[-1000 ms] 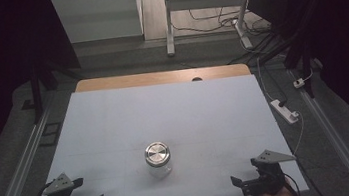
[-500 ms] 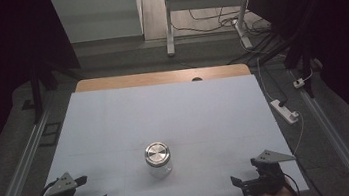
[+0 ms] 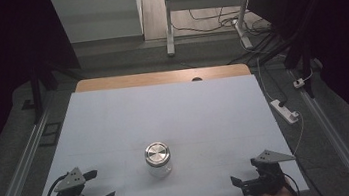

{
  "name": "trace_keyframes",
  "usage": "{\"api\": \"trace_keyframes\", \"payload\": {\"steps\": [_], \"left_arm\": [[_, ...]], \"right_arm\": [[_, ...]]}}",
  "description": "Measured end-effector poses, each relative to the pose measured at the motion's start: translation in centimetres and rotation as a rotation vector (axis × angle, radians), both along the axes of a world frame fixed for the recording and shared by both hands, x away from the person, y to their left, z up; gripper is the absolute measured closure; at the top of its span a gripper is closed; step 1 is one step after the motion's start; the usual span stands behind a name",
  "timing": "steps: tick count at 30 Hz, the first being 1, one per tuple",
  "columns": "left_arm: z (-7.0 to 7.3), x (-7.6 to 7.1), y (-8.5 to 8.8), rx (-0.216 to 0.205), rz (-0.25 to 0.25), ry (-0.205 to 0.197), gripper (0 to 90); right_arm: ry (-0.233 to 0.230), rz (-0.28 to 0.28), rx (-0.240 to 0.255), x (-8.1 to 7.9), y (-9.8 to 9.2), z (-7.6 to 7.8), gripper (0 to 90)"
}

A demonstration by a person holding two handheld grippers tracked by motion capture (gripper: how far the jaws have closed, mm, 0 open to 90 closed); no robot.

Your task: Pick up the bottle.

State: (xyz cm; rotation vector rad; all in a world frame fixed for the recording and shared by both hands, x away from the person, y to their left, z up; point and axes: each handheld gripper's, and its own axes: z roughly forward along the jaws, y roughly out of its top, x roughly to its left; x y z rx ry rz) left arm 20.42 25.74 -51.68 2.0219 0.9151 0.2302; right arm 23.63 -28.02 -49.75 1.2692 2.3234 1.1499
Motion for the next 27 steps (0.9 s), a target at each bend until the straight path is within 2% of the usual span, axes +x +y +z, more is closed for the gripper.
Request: {"api": "trace_keyframes", "payload": {"steps": [8, 14, 18, 27], "left_arm": [[0.0, 0.7, -1.0, -0.041, -0.026, 0.006, 0.0], [0.1, 1.4, -2.1, -0.035, -0.041, -0.001, 0.0], [0.2, 2.0, -2.9, -0.013, -0.047, -0.003, 0.0], [0.2, 3.5, -4.8, 0.018, -0.062, 0.013, 0.0]], "right_arm": [[0.001, 0.001, -0.001, 0.0, 0.0, 0.0, 0.0], [0.003, 0.001, -0.002, 0.0, 0.0, 0.0, 0.0], [0.003, 0.001, -0.002, 0.0, 0.0, 0.0, 0.0], [0.004, 0.004, -0.003, 0.0, 0.1, 0.0, 0.0]]}}
